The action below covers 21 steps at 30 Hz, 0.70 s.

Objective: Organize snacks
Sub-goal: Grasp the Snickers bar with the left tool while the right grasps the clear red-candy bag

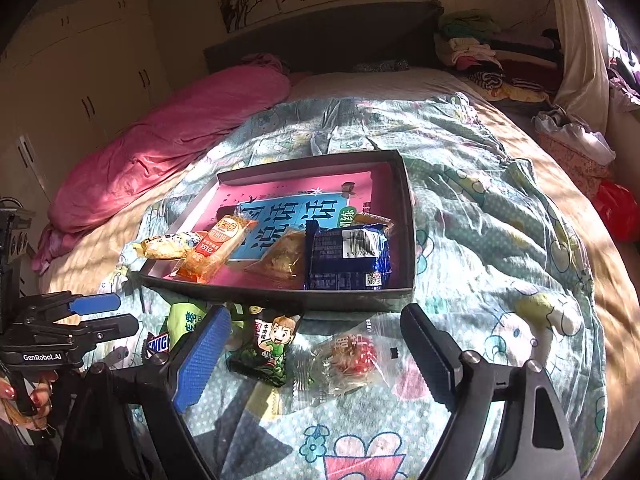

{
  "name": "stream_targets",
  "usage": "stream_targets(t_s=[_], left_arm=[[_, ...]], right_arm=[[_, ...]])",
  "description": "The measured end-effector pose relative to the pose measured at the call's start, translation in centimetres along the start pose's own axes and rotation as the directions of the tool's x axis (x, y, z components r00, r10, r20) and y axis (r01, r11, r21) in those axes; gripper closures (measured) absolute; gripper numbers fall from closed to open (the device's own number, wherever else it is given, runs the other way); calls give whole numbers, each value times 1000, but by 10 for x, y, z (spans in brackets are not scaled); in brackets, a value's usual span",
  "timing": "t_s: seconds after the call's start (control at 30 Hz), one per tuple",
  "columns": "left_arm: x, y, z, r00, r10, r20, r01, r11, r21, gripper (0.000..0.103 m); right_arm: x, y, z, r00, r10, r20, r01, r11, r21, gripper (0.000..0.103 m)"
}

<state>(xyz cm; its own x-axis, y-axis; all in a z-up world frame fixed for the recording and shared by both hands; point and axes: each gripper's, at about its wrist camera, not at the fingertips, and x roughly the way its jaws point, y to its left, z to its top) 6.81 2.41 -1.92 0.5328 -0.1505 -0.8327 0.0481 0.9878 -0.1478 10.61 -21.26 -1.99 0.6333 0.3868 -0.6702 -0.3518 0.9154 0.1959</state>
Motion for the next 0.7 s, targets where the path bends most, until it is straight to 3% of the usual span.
stream_targets(t_s=[0.7], left_arm=[[14, 1, -19, 995, 1, -97, 2, 1000, 31, 38]], right_arm=[[6, 0, -13, 997, -36, -68, 37, 999, 12, 16]])
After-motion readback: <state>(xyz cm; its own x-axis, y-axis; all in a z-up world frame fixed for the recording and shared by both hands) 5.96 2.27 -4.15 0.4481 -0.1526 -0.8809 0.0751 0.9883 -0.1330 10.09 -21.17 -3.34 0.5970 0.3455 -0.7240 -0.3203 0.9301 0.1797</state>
